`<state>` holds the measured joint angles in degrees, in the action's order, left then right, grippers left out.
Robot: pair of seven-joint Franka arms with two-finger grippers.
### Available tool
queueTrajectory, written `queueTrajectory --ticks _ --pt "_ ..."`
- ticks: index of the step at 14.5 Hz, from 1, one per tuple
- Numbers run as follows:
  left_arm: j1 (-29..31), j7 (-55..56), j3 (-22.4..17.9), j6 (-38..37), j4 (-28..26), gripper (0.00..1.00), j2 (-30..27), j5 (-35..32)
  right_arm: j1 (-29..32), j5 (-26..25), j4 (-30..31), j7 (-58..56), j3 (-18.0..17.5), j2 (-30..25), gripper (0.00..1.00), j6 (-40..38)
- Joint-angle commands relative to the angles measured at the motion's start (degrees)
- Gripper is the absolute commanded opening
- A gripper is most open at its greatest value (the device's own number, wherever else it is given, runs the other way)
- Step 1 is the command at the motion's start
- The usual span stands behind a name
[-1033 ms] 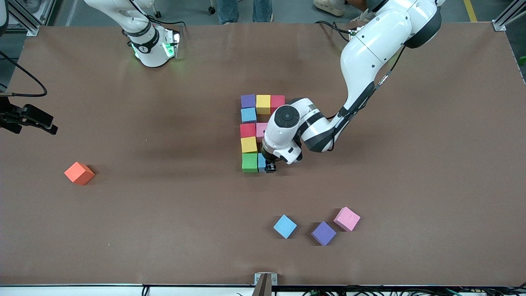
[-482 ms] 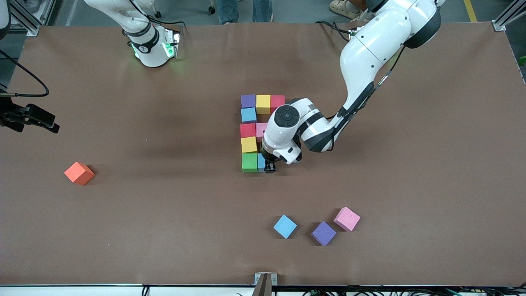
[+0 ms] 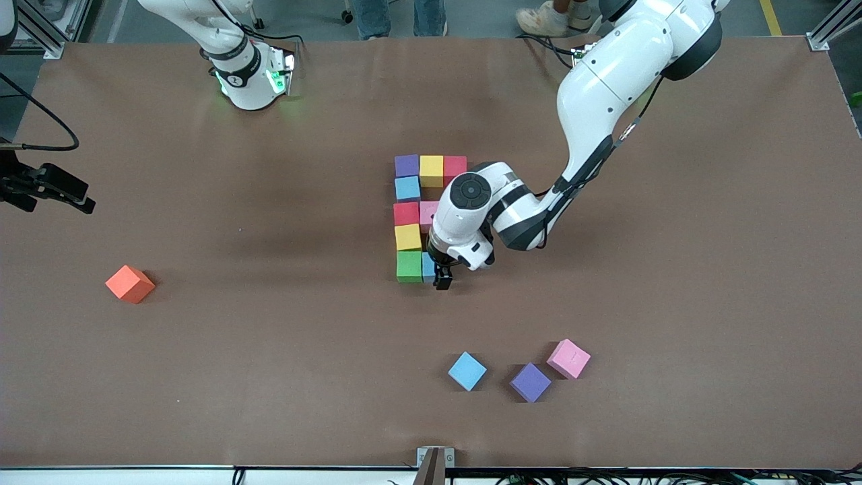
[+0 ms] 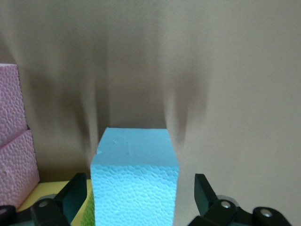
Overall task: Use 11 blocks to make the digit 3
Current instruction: 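Move the open left gripper over the loose pink block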
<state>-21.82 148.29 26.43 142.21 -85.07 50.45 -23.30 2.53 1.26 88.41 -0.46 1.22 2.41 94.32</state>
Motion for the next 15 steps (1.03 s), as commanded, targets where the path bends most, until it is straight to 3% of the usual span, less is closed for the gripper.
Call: queueTrajectory --ticks 1,5,8,11,15 --pt "-0.7 -0.1 -0.4 -2.4 0.4 1.0 -2.2 -1.3 0.4 -0.7 1.1 0.1 -0.7 -1.4 1.0 0.2" --pt "-0.6 -1.9 -0.1 -5.9 0.4 1.0 -4.5 -1.5 0.5 -0.7 1.1 0.3 -0.7 -1.4 1.0 0.3" --pt "0.7 -10.6 -0.2 -9.4 0.4 1.0 -6.1 -1.4 0.5 -0.8 1.1 0.3 -0.7 -1.4 1.0 0.3" --pt "4.3 -21.7 -0.3 -14.1 0.5 1.0 -6.9 -1.3 0.6 -0.8 1.1 0.3 -0.7 -1.4 1.0 0.7" --pt "9.5 -25.5 -0.7 -14.7 0.5 1.0 -8.3 -1.5 0.5 -0.8 1.1 0.4 -0.7 -1.4 1.0 0.2"
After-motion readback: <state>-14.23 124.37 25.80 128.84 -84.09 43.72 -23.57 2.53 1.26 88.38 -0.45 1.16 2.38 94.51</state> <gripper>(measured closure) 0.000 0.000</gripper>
